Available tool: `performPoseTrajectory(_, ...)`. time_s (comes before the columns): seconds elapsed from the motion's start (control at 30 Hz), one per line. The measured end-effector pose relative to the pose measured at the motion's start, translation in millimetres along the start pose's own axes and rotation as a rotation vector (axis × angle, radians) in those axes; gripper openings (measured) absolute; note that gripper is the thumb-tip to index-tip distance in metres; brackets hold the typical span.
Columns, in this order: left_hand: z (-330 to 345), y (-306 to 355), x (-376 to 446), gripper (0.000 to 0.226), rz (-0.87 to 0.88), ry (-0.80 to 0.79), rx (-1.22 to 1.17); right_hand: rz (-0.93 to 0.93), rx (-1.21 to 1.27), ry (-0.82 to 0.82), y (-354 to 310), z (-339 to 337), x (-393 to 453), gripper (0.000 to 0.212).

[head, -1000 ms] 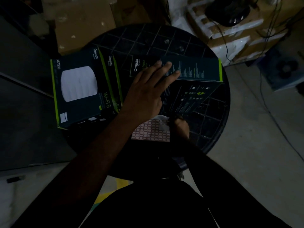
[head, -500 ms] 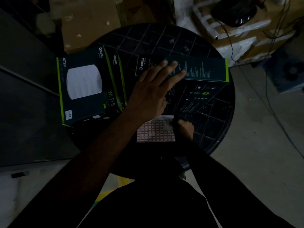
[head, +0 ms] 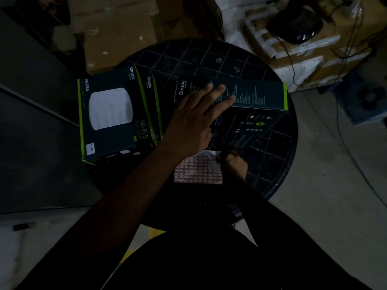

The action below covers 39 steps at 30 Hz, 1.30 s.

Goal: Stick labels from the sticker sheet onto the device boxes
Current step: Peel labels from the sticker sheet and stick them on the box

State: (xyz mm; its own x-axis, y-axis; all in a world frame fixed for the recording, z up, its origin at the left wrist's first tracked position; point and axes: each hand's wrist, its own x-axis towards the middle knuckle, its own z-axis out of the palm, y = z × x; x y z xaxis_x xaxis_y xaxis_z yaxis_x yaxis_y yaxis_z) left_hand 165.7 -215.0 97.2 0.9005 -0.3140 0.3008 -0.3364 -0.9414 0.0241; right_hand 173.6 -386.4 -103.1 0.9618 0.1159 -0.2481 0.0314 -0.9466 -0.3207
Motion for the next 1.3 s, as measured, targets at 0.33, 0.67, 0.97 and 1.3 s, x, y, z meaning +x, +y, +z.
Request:
performPoseTrajectory(0.33,-0.8,0.5,0.9,0.091,-0.008,-0.017,0.002,-0.214,-0.09,0.125,5.1,12.0,5.2,0.02)
performPoseTrajectory(0.67,-1.1,0.4,1.0,0.093,-0.009,-0.041,-0.009,-0.485,-0.038,0.138,11.3,11.6,16.3,0.009)
performPoseTrajectory(0.97,-3.0,1.5,-0.2,0.091,-0.021,-0.042,-0.015,-0.823,-0.162,0.059,24.0,7.2,30.4,0.012)
performPoseTrajectory(1.3,-1.9,1.7,0.0,0.09,-0.008,-0.035,-0.008,-0.707,-0.379,-0.006,3.1,-17.3,25.7,0.004)
